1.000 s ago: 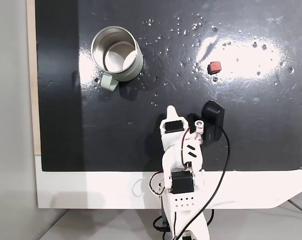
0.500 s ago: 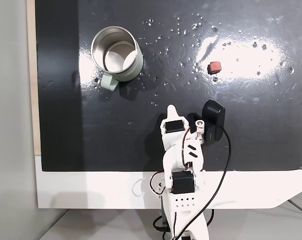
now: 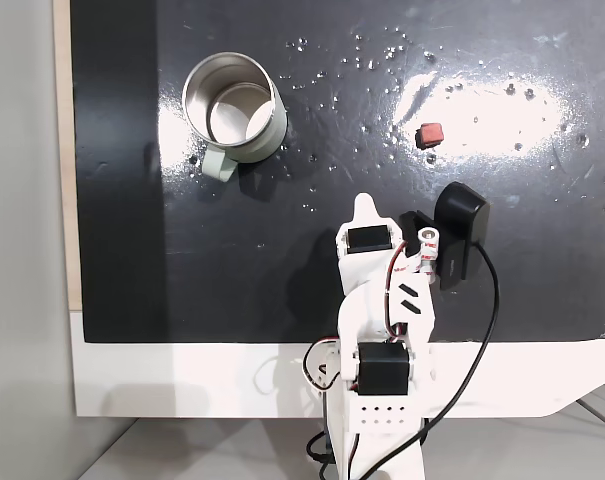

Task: Grasp a cube and put it in the cup.

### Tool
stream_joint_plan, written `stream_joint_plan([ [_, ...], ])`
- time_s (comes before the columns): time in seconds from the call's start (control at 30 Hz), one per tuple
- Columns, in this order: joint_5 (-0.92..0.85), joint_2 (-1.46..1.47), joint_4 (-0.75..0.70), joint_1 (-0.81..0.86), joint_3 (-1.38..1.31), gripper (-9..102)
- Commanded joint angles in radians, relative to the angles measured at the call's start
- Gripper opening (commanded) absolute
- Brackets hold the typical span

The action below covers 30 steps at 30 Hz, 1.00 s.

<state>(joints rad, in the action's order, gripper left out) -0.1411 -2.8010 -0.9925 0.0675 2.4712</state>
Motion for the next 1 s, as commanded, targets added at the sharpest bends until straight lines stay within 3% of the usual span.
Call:
stream_joint_plan([
  [0.0, -0.031, 0.112, -0.021, 0.034, -0.169, 0],
  [0.2, -0.084, 0.334, -0.031, 0.103, -0.345, 0],
  [0.7, -0.186, 0.992, -0.210, 0.199, -0.850, 0],
  [0.97, -0.202, 1.124, -0.270, 0.204, -0.953, 0],
])
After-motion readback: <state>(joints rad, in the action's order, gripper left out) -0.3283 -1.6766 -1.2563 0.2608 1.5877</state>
